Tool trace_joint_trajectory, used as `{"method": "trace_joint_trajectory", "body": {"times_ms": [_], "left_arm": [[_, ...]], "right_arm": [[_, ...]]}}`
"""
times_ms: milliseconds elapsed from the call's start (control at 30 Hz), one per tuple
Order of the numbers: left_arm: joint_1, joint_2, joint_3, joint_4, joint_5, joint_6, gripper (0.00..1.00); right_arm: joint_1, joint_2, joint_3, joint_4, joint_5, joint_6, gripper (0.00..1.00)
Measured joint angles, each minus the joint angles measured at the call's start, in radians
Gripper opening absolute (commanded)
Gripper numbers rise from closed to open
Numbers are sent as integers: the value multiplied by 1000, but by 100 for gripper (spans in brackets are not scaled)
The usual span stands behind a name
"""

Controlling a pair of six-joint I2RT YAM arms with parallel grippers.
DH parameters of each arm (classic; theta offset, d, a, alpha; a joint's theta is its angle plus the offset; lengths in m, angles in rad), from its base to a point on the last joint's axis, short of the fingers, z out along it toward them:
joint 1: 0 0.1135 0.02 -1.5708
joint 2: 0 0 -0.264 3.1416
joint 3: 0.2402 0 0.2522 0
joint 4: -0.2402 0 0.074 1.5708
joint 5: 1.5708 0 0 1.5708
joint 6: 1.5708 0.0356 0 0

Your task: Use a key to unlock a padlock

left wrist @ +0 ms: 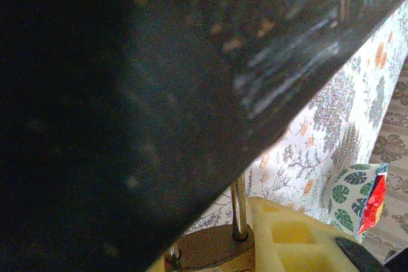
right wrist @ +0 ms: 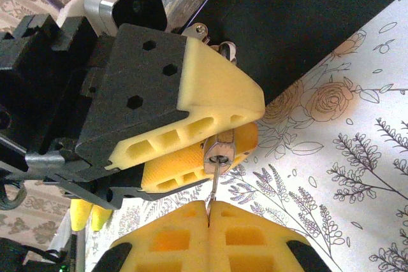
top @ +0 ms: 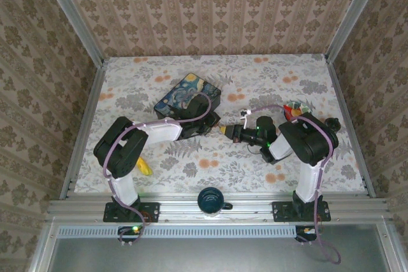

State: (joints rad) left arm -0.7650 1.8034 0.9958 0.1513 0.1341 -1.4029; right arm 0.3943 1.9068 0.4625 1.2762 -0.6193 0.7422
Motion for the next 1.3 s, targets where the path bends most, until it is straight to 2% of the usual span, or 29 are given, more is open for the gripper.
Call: {"method": "trace_joint_trajectory", "body": {"times_ms": [367, 933, 1300], "left_arm": [[1, -6, -4, 18, 1, -41, 0], [1, -9, 0, 13, 9, -93, 0], [1, -21, 24, -71, 36, -101, 0]], "right_arm": [[-43, 18, 34, 0, -100, 25, 0], [-32, 19, 33, -1, -91, -66, 0], [-27, 17, 36, -48, -98, -27, 0]]}}
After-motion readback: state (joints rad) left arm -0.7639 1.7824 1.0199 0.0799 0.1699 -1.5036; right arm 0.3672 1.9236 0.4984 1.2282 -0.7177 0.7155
